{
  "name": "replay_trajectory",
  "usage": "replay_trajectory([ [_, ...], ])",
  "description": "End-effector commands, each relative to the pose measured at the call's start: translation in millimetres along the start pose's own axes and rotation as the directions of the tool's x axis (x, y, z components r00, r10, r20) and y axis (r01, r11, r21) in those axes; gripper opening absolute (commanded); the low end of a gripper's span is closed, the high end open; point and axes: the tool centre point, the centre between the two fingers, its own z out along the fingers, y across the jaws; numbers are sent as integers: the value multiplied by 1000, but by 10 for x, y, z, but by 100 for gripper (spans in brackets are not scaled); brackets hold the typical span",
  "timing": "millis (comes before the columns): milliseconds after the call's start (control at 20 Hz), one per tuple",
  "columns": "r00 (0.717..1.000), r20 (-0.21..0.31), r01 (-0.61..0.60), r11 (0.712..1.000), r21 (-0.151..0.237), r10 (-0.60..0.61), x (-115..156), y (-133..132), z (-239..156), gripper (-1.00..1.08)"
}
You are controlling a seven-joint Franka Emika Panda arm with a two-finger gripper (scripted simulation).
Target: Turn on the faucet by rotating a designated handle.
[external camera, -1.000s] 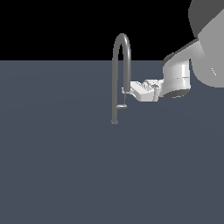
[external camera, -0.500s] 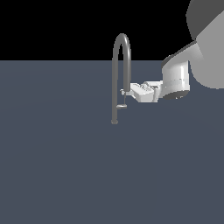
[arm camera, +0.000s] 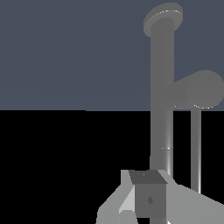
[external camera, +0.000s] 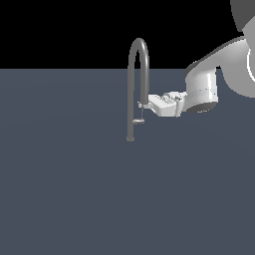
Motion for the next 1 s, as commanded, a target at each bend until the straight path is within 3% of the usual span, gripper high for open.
replay_trajectory([
  [0,1000,0,0,1000,0,0,-11,30,0,-100],
  [950,1000,-1,-3,1000,3,3,-45,255,-1,-100],
])
